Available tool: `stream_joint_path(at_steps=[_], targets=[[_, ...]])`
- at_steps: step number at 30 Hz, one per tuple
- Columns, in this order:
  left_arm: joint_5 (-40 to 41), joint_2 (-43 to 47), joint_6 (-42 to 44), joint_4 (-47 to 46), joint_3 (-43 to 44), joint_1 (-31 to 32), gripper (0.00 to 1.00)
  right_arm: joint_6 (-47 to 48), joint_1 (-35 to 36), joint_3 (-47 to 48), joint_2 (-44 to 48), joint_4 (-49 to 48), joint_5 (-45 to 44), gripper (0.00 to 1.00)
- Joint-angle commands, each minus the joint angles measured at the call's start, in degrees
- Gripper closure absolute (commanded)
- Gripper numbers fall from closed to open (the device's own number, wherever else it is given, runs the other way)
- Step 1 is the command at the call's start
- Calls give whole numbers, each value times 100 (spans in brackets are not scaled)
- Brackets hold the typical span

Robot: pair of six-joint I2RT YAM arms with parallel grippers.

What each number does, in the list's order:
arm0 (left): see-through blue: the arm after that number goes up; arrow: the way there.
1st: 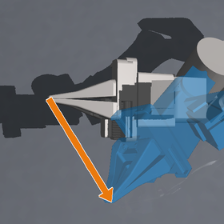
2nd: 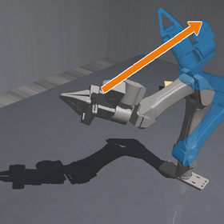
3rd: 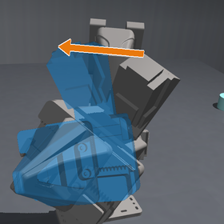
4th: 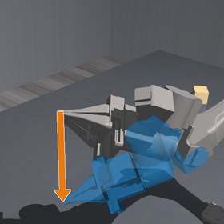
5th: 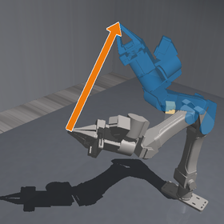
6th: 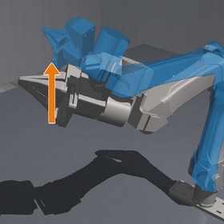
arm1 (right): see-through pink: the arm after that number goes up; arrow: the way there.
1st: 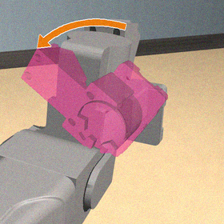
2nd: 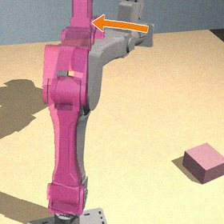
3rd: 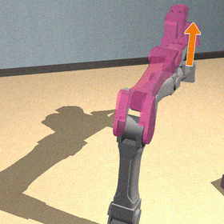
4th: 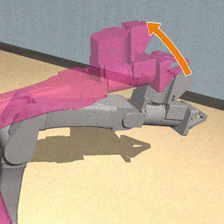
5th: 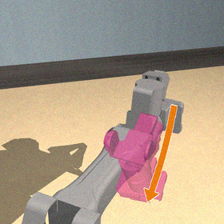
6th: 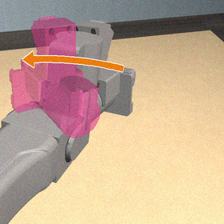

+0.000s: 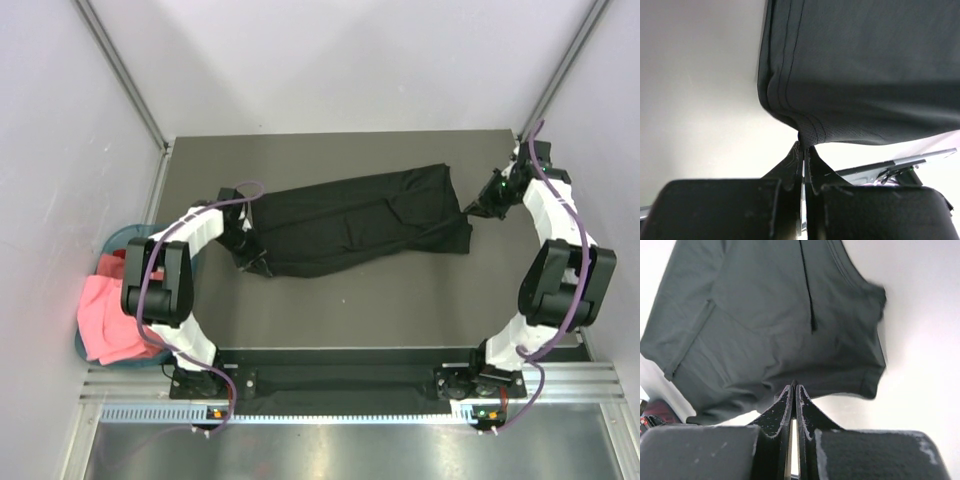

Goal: Fold and stack the t-shirts
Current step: Fold the tshirt

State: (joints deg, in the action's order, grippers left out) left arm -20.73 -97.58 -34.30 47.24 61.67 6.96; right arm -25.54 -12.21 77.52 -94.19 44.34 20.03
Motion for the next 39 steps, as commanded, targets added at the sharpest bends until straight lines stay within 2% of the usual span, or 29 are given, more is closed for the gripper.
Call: stream_joint_path(at_steps=[1, 22, 39], targets=[[192, -182, 108, 259, 407, -107, 100, 40, 43, 536, -327, -153, 185, 100], [219, -1404, 196, 444, 1954, -459, 100, 366, 298, 2706, -2287, 207, 502, 100], [280, -1852, 179, 523, 2385, -468, 100, 348, 395, 3393, -3140, 225, 669, 100]])
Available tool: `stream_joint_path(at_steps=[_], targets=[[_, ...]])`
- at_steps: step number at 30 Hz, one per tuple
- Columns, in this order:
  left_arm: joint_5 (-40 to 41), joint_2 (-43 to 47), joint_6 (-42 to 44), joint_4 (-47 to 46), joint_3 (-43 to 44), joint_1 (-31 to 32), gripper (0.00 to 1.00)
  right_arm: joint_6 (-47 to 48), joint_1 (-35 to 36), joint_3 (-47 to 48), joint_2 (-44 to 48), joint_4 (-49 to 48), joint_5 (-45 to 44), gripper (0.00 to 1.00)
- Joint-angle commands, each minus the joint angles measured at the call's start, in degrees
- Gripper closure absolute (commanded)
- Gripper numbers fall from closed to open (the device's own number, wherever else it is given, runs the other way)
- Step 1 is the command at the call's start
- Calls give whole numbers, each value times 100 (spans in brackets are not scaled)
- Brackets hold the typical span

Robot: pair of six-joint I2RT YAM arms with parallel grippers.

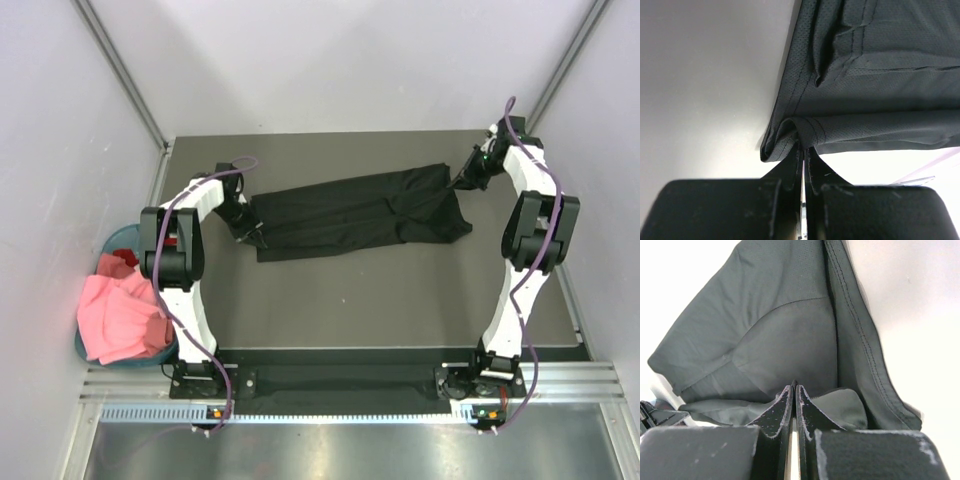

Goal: Fold and stack the t-shirts
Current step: Fold the tshirt

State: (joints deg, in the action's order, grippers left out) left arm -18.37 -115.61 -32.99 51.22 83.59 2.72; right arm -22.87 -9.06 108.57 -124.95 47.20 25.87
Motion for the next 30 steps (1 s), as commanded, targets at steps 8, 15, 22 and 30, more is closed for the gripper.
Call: stream_joint_path(at_steps=[8, 15, 22, 30], targets=[[79, -102, 3, 99, 219, -52, 100, -15, 89, 436, -267, -202, 94, 99], [158, -23, 12, 64, 70, -96, 100, -252, 150, 463, -294, -483, 191, 100], [176, -23, 30, 55, 78, -166, 100, -481, 203, 700, -522, -633, 322, 100], [62, -207, 56, 63, 263, -175, 100, -516, 220, 797, -768, -677, 261, 98]])
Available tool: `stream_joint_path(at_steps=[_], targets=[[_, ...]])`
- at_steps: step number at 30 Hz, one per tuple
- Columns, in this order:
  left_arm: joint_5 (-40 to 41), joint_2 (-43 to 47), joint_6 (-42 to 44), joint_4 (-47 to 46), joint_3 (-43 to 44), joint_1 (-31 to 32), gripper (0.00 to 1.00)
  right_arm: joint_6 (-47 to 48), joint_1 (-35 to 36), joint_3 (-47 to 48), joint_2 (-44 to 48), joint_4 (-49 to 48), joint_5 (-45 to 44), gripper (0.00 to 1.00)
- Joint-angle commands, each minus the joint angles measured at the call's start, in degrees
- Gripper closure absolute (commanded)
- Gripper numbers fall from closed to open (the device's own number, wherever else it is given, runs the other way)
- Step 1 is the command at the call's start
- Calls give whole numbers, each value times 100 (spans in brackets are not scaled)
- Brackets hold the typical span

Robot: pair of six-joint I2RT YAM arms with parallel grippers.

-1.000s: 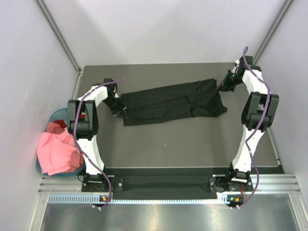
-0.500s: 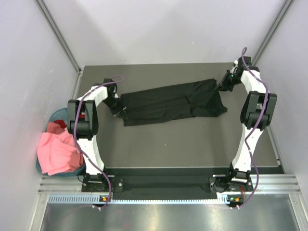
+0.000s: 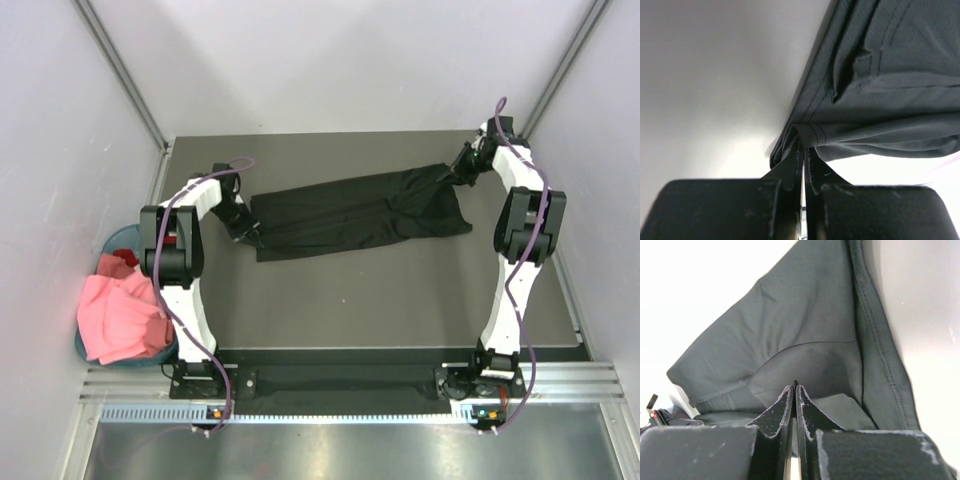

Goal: Fold and stack the t-shirts
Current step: Fold the tshirt

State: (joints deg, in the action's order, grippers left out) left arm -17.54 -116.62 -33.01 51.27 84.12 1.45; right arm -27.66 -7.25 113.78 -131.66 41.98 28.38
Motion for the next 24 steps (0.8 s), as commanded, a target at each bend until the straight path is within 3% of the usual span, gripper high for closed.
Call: stream_joint_path(at_steps=[1, 24], targets=[[-21, -107, 58, 59, 228, -49, 100, -46, 39, 285, -132, -155, 10, 98], [-57, -230, 41, 59, 404, -49, 100, -301, 39, 769, -554, -304, 89, 96]])
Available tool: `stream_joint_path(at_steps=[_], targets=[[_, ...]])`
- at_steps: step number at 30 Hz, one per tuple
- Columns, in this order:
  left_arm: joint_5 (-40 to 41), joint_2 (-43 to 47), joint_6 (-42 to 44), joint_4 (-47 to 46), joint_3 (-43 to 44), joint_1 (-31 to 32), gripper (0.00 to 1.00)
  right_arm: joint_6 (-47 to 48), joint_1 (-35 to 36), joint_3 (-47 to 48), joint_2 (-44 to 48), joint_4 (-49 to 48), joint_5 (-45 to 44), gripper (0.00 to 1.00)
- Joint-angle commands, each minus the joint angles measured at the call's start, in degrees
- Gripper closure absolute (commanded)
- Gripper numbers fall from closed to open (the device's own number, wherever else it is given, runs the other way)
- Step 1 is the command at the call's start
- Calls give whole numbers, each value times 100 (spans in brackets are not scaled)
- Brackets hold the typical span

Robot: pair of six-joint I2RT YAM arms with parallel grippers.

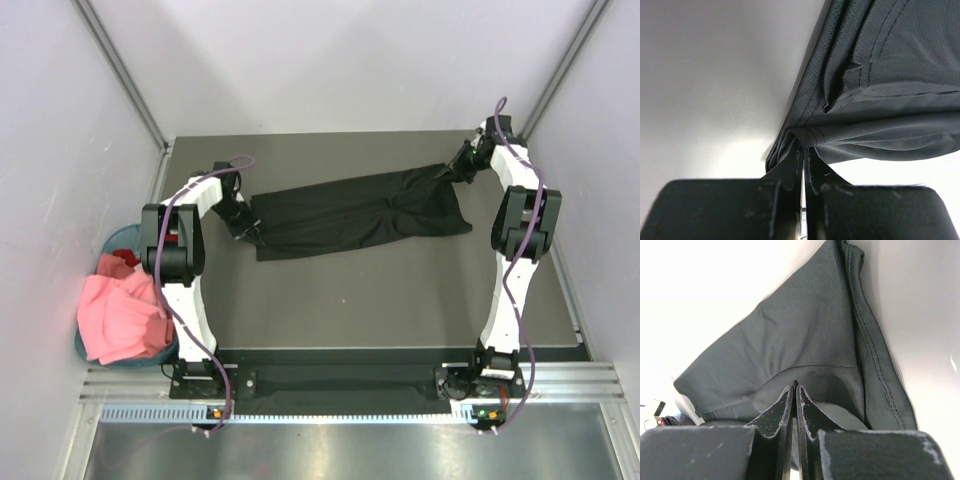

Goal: Fold and stack the t-shirts
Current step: Fold the tshirt

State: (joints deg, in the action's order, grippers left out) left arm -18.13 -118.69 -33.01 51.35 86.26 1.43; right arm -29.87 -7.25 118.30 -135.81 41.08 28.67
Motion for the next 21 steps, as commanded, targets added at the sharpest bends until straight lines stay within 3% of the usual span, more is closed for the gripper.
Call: stream_joint_path(at_steps=[1, 4, 10, 12, 16, 21], targets=[[2, -22, 41, 50, 198, -46, 100, -98, 39, 325, -148, -214, 69, 96], [29, 4, 41, 68, 216, -46, 95, -142, 39, 352, -200, -214, 78, 95], [406, 424, 41, 200, 313, -46, 74, -326, 39, 378, -262, -363, 253, 88], [748, 671, 32, 217, 287, -46, 66, -432, 30, 378, -271, -451, 393, 81], [759, 1347, 128, -107, 41, -29, 64, -905, -5, 413, -271, -829, 798, 72], [-240, 1665, 480, -643, -416, 146, 64, -609, 4, 589, -8, -312, 641, 66]])
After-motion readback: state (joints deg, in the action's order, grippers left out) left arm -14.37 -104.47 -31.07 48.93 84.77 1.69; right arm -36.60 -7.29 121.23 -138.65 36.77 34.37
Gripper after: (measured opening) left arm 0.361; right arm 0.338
